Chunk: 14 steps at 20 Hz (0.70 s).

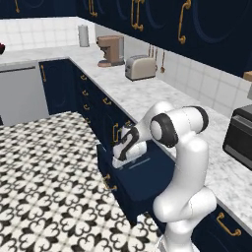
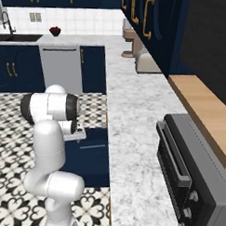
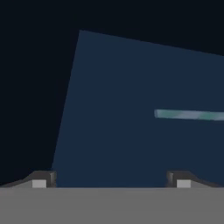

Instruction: Take a straw from the drawer in front and place it inside the glass cup on the dining counter.

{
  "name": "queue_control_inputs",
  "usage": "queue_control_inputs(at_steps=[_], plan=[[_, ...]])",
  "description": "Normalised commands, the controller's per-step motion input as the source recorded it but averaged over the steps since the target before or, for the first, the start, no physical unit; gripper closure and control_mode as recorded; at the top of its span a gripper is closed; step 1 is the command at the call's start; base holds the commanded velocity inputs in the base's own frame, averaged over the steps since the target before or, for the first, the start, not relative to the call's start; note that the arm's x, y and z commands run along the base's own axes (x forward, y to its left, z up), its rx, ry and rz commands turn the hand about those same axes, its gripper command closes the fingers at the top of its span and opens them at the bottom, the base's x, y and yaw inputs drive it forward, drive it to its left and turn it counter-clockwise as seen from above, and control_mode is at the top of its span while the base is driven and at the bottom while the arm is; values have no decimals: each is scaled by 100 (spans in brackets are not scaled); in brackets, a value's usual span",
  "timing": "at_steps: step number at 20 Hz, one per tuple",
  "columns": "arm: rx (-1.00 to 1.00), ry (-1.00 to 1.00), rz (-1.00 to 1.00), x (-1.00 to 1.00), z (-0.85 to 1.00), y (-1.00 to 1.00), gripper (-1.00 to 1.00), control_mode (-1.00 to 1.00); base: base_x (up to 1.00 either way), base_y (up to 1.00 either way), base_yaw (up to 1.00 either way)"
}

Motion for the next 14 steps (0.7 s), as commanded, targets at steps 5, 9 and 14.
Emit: queue_control_inputs(at_steps=[5, 9, 14], plan=[[0, 4, 0, -52, -28, 100, -100, -100, 0, 0, 0], [0, 4, -2, -53, -11, 100, -100, -100, 0, 0, 0], [0, 0, -13, -22, 14, 46, -100, -100, 0, 0, 0]])
